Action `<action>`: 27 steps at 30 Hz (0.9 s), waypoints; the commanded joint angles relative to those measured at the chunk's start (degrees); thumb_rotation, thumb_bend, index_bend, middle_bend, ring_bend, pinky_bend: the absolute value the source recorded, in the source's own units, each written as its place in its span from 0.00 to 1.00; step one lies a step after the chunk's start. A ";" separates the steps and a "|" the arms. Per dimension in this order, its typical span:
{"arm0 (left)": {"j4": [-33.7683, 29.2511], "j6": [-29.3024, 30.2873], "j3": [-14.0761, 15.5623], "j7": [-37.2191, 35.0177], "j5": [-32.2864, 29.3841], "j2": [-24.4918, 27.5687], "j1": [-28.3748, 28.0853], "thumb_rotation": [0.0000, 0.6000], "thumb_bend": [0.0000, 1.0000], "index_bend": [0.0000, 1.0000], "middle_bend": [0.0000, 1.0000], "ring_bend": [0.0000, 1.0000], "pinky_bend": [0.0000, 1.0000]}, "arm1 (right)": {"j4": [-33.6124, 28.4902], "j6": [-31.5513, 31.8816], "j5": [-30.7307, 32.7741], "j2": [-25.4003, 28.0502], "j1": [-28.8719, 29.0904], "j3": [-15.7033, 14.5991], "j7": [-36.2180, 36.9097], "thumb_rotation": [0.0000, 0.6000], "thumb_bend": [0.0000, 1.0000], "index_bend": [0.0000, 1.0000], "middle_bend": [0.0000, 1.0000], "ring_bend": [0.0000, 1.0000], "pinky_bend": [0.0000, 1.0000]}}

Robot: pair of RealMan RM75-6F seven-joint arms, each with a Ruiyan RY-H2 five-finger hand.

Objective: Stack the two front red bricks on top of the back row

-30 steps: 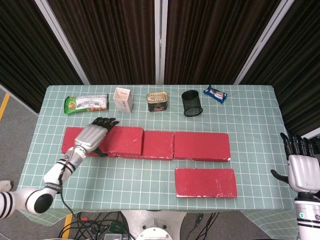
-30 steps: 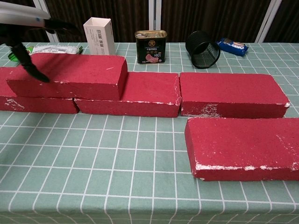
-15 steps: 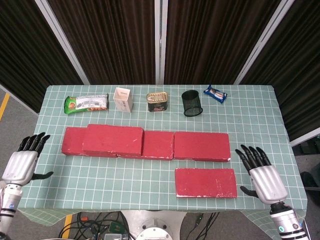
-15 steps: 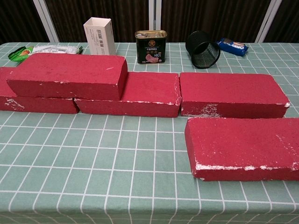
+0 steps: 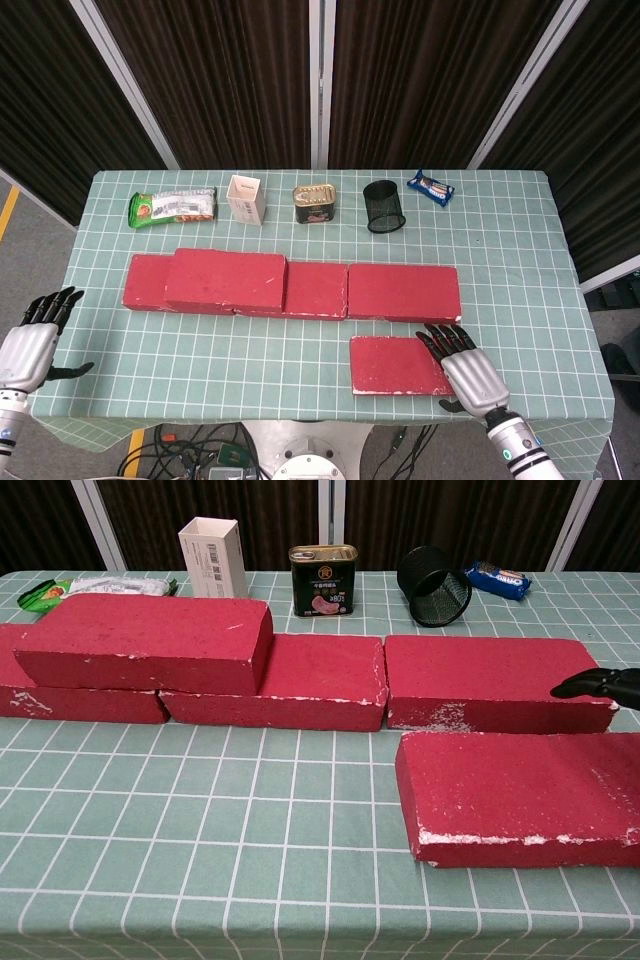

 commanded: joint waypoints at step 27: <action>2.63 -6.91 -4.18 -4.30 1.58 0.54 2.56 1.00 0.00 0.00 0.00 0.00 0.00 | 6.78 -2.09 9.59 -8.93 4.37 0.90 0.04 1.00 0.00 0.00 0.02 0.00 0.00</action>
